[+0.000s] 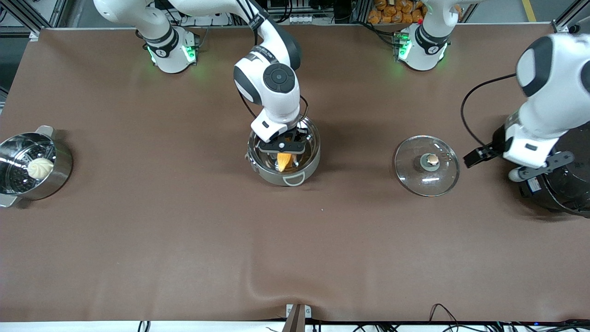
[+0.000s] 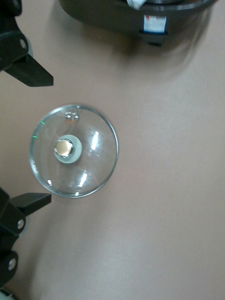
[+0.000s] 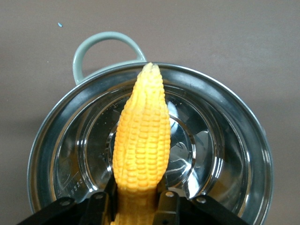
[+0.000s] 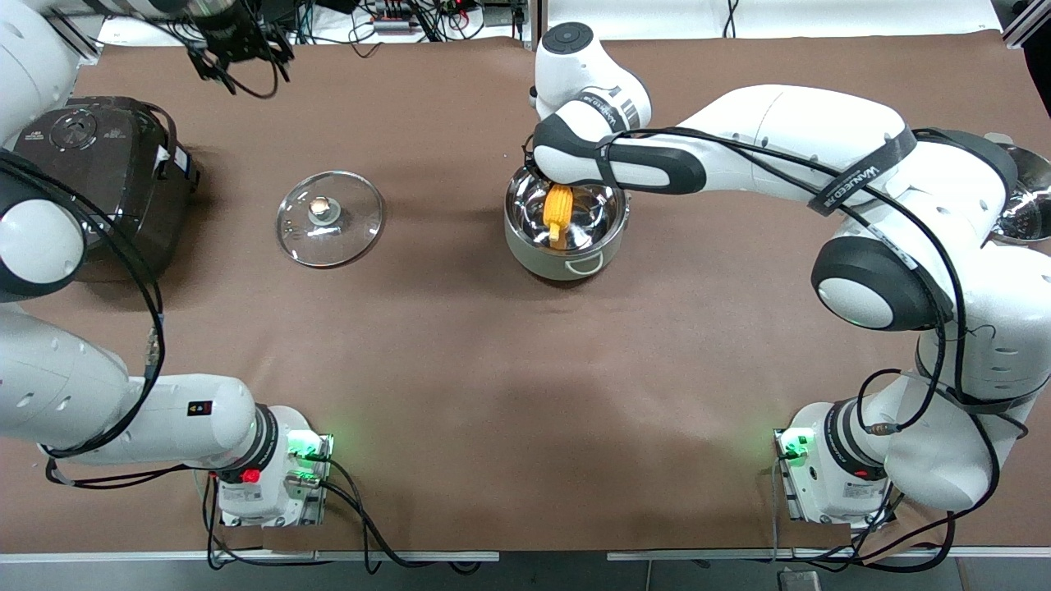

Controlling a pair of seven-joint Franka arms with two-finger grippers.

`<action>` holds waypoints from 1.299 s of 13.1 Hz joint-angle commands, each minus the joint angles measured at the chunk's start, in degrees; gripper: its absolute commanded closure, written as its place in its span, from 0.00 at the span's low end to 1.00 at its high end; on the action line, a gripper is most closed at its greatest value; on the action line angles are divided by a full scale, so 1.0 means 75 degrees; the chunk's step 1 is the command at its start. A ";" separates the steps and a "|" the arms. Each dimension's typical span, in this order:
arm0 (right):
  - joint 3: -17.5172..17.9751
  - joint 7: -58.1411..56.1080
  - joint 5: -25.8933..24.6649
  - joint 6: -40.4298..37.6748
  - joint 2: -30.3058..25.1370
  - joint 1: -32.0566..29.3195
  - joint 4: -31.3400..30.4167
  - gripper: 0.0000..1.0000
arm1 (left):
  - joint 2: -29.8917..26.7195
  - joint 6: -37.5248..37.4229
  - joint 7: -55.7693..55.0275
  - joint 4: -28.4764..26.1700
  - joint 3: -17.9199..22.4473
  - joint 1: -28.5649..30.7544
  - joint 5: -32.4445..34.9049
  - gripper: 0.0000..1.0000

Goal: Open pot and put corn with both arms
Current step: 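Lower the corn into the pot and open the right gripper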

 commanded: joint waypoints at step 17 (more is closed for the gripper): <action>-0.0057 -0.4265 -0.0043 -0.3123 -0.3391 -0.4339 0.0012 0.00 | -0.0461 -0.2313 0.2087 0.1637 -0.0072 0.0143 -0.0077 0.00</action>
